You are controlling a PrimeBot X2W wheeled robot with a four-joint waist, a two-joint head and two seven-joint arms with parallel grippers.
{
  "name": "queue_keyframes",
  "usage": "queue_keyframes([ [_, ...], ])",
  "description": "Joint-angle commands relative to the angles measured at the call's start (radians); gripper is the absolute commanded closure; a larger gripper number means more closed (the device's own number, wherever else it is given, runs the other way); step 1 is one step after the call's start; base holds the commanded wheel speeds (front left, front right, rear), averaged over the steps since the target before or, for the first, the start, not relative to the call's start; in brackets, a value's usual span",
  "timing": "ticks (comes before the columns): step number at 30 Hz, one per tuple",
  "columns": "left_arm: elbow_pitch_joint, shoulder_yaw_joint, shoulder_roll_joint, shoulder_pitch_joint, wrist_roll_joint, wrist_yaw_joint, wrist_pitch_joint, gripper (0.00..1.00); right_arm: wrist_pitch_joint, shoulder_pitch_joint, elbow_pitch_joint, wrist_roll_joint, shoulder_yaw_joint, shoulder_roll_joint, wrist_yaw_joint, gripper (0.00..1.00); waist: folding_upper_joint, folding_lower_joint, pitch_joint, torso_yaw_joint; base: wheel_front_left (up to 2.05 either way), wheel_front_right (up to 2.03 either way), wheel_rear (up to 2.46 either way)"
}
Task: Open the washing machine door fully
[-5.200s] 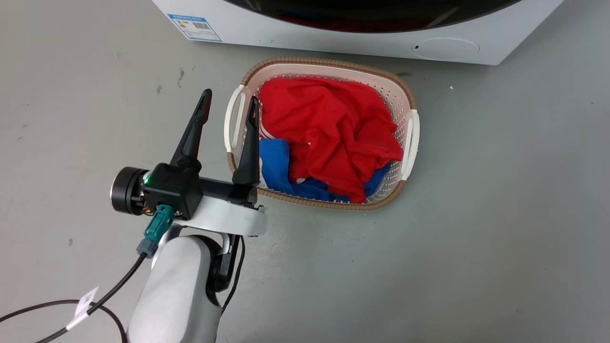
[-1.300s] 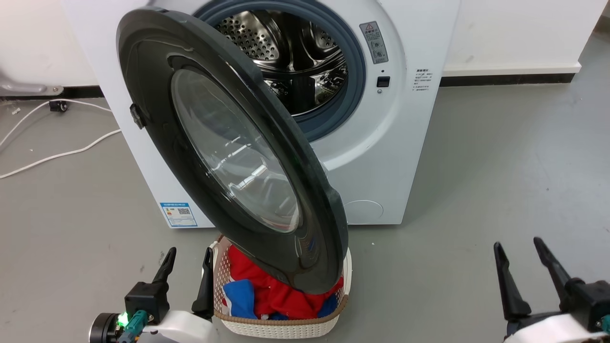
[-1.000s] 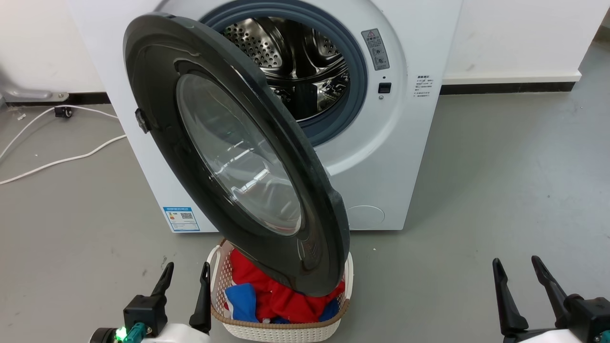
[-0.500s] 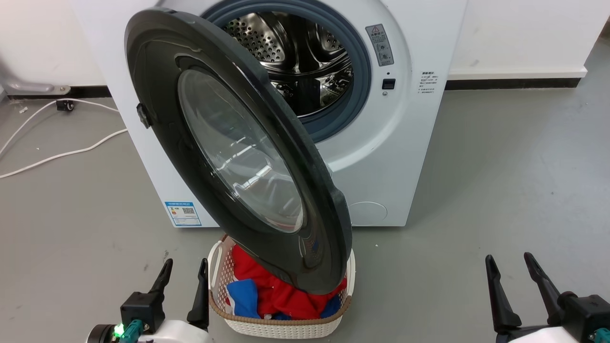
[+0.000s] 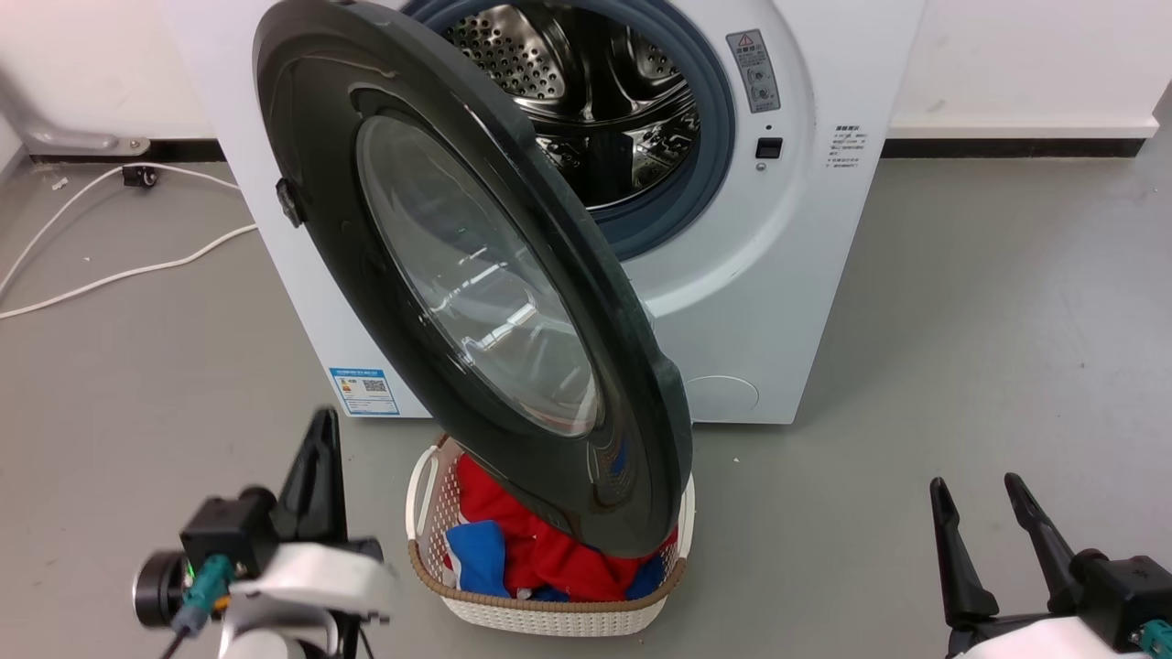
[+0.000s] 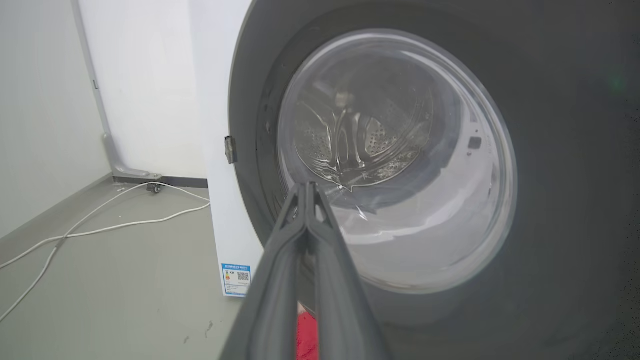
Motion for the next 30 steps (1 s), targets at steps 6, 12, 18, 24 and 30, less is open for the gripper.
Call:
queue_keyframes([
  [6, -0.116, -0.004, -0.007, -0.112, 0.006, 0.023, 0.004, 1.0, 0.006, -0.017, -0.001, -0.006, -0.002, 0.006, 0.0, 0.0, 0.0, 0.0, 0.008, 0.008, 0.0, 0.0, 0.0],
  [12, -0.261, -0.067, -0.02, -0.245, 0.021, 0.025, 0.056, 1.0, 0.01, -0.014, -0.005, -0.012, -0.012, 0.007, 0.0, 0.0, 0.0, 0.0, 0.012, 0.009, 0.0, 0.0, 0.0],
  [18, -0.355, -0.189, -0.037, -0.347, -0.001, 0.013, 0.123, 1.0, 0.006, -0.025, -0.008, -0.019, -0.01, 0.008, 0.0, 0.0, 0.0, 0.0, 0.012, -0.004, 0.0, 0.0, 0.0],
  [24, -0.368, -0.385, -0.045, -0.388, -0.044, 0.002, 0.185, 1.0, 0.011, -0.028, -0.01, -0.026, -0.013, 0.008, 0.0, 0.0, 0.0, 0.0, 0.008, -0.023, 0.0, 0.0, 0.0],
  [30, -0.315, -0.57, -0.046, -0.397, -0.128, 0.028, 0.238, 1.0, 0.028, -0.026, -0.022, -0.046, -0.008, 0.003, 0.0, 0.0, 0.0, 0.0, 0.007, -0.044, 0.0, 0.0, 0.0],
])
